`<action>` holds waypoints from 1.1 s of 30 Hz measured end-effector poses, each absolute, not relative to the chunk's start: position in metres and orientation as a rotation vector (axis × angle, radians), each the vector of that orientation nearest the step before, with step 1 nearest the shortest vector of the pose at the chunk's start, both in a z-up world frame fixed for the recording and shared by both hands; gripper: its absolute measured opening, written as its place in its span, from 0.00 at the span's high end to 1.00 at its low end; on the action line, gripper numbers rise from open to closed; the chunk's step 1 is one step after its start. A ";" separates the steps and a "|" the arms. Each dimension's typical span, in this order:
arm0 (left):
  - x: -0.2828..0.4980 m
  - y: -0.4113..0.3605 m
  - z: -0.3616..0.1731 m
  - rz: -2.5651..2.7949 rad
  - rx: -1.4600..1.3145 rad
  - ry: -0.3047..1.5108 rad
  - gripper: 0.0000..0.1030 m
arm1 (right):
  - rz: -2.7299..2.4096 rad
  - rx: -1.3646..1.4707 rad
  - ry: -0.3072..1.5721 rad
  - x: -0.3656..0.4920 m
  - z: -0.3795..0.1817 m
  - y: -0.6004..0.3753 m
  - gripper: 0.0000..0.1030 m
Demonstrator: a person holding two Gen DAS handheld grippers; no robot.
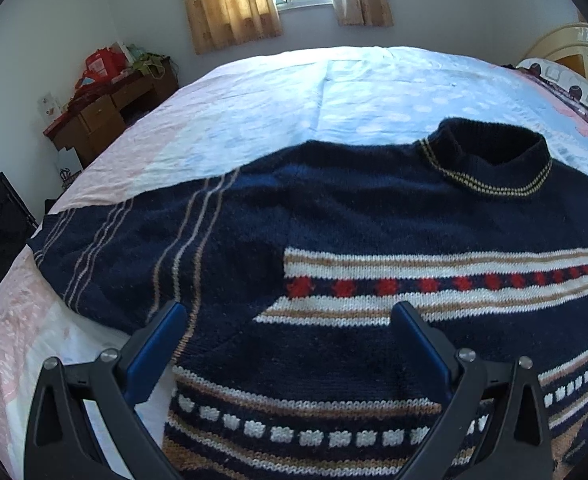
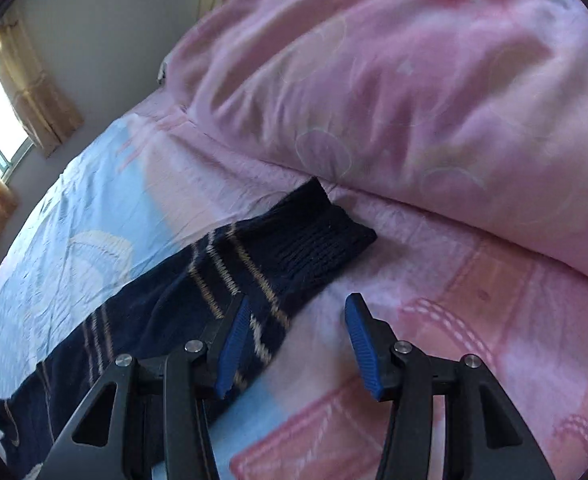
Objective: Fold small clothes
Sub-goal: 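Move the right tool to the sweater's sleeve cuff and grasp it, then carry the sleeve cuff with the right tool across the sweater body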
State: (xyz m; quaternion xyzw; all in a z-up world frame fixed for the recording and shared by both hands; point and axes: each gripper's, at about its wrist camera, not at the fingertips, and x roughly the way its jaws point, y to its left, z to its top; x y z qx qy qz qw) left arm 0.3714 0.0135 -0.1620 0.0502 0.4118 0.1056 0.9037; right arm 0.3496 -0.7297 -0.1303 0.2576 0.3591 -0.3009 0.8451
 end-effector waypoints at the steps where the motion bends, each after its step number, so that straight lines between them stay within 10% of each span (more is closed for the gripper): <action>1: 0.371 0.012 -0.163 0.215 0.109 0.853 0.00 | -0.641 0.539 0.755 0.351 -0.131 -0.731 0.51; 3: 0.371 0.010 -0.164 0.208 0.116 0.856 0.00 | -0.654 0.526 0.759 0.359 -0.131 -0.735 0.53; 6: 0.373 0.009 -0.166 0.197 0.118 0.860 0.00 | -0.677 0.493 0.782 0.374 -0.133 -0.738 0.88; 9: 0.375 0.009 -0.169 0.180 0.102 0.882 0.00 | -0.665 0.456 0.779 0.381 -0.128 -0.730 0.92; 22: 0.376 0.011 -0.174 0.076 0.049 0.924 0.00 | -0.231 0.088 0.648 0.409 -0.057 -0.494 0.93; 30: 0.376 0.012 -0.175 0.019 0.020 0.950 0.00 | 0.102 -0.022 0.715 0.423 -0.105 -0.316 0.93; 32: 0.374 0.010 -0.173 0.010 0.037 0.951 0.00 | 0.175 -0.022 0.777 0.423 -0.126 -0.294 0.86; 33: 0.373 0.009 -0.171 0.013 0.045 0.955 0.01 | 0.202 -0.024 0.804 0.419 -0.133 -0.287 0.61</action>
